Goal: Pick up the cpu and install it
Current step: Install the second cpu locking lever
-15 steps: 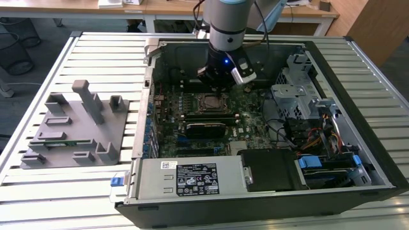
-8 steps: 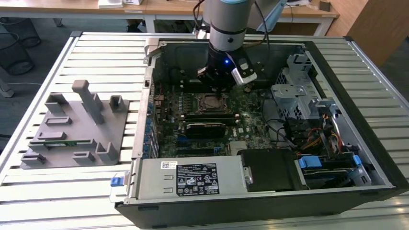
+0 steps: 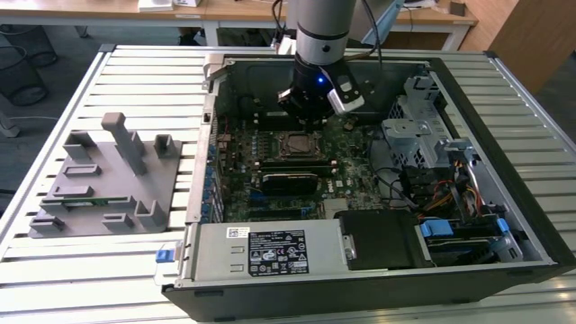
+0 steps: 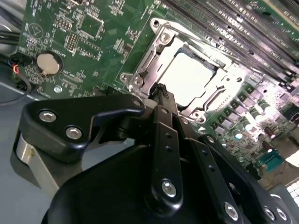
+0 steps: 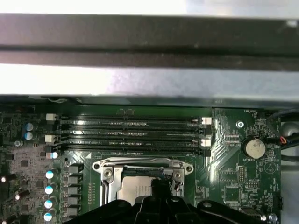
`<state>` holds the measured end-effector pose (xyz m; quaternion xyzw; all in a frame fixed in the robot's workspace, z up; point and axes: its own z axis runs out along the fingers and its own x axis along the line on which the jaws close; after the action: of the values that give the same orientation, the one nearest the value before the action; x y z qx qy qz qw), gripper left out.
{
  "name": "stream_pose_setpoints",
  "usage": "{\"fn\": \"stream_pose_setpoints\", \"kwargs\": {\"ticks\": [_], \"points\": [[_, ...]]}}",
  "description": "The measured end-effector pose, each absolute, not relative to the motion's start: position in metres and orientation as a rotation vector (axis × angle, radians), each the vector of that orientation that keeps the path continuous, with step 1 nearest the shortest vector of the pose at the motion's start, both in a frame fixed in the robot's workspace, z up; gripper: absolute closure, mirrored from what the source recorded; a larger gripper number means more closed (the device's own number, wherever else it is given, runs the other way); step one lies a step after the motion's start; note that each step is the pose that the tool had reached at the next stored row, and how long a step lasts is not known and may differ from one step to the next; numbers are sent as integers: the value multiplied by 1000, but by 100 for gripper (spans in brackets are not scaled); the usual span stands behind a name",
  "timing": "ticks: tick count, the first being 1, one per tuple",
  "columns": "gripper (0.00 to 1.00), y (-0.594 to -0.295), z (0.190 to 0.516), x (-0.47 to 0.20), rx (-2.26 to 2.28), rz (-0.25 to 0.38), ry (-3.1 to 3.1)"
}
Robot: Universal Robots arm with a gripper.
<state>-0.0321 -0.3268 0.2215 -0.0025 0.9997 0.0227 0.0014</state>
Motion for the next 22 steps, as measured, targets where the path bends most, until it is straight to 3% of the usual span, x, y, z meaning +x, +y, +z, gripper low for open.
{"fn": "stream_pose_setpoints", "kwargs": {"ticks": [22], "points": [[89, -347, 220, -32, -8, 69, 3138]]}}
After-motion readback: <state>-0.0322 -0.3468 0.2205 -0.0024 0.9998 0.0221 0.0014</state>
